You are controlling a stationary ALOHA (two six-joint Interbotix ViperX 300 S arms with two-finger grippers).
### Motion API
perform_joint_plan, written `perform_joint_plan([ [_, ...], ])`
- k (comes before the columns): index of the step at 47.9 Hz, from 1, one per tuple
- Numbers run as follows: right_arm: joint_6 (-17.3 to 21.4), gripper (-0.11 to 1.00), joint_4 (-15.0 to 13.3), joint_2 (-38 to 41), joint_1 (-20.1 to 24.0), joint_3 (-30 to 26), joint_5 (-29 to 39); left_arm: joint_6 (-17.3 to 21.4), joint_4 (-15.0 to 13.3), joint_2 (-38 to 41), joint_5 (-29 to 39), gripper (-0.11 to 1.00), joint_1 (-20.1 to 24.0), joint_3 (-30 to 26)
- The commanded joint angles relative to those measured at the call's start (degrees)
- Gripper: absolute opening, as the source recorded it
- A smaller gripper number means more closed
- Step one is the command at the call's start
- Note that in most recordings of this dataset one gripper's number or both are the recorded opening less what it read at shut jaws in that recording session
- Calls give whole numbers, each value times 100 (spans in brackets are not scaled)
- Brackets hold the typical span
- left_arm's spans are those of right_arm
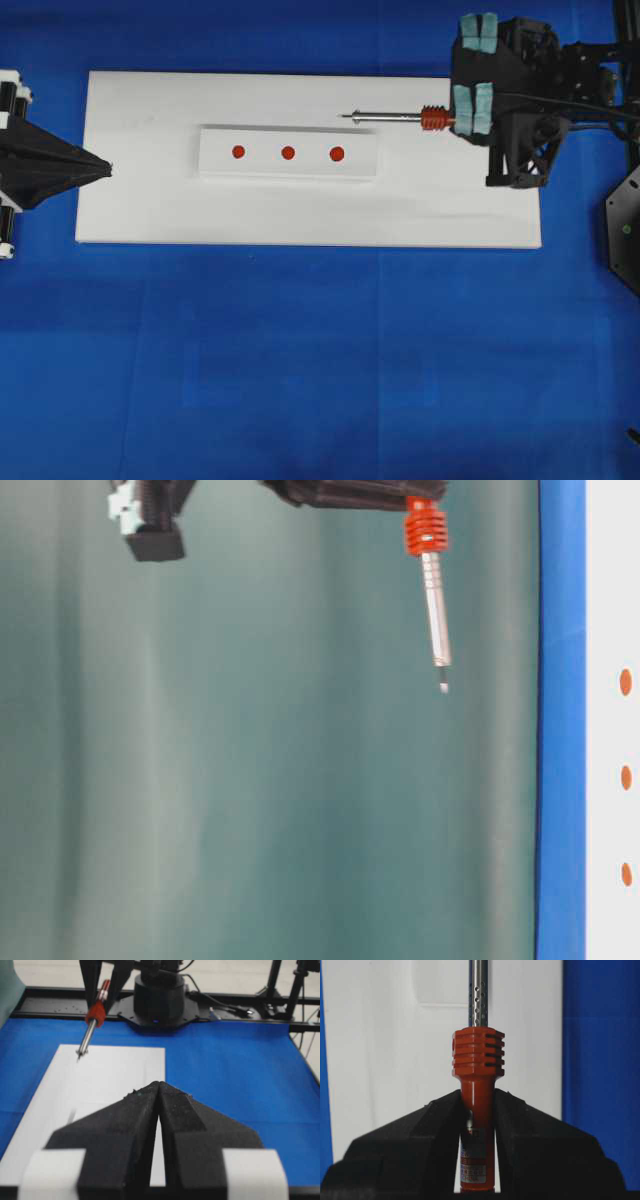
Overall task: Touch the tip of the soldering iron to the mark.
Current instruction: 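Lift the iron and carry it toward the front of the table, then lower the soldering iron flat onto the blue table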
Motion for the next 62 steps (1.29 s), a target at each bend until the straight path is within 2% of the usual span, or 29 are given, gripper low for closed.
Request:
perform_joint_plan([
  [1,0,6,-44,-97,-9,-176,35,0,0,35,-62,0,9,-44],
  [13,26,6,9,-97,9,-167,35,0,9,35,-62,0,9,-44],
  [17,202,6,114,-141,141,-141,53,0,0,35,-62,0,18,-44],
  [22,624,6,149,-229,527,-88,53,9,9,35,-62,0,18,-44],
  [30,1547,6,53,-404,1397,26,0,9,0,35,-62,0,18,-44],
  [37,2487,6,-255,-387,2180,44,-62,9,0,35,-62,0,9,-44],
  [44,3604,6,-870,-229,2962,-26,-18,9,0,35,-62,0,18,-35],
  [50,4395,6,-1441,-44,3480,-132,88,0,0,35,-62,0,18,-44],
  [56,4860,6,-1872,176,3718,-237,237,0,0,35,-79,0,18,-44],
  [62,4913,6,-2021,404,3718,-334,229,0,9,35,-123,0,18,-44],
])
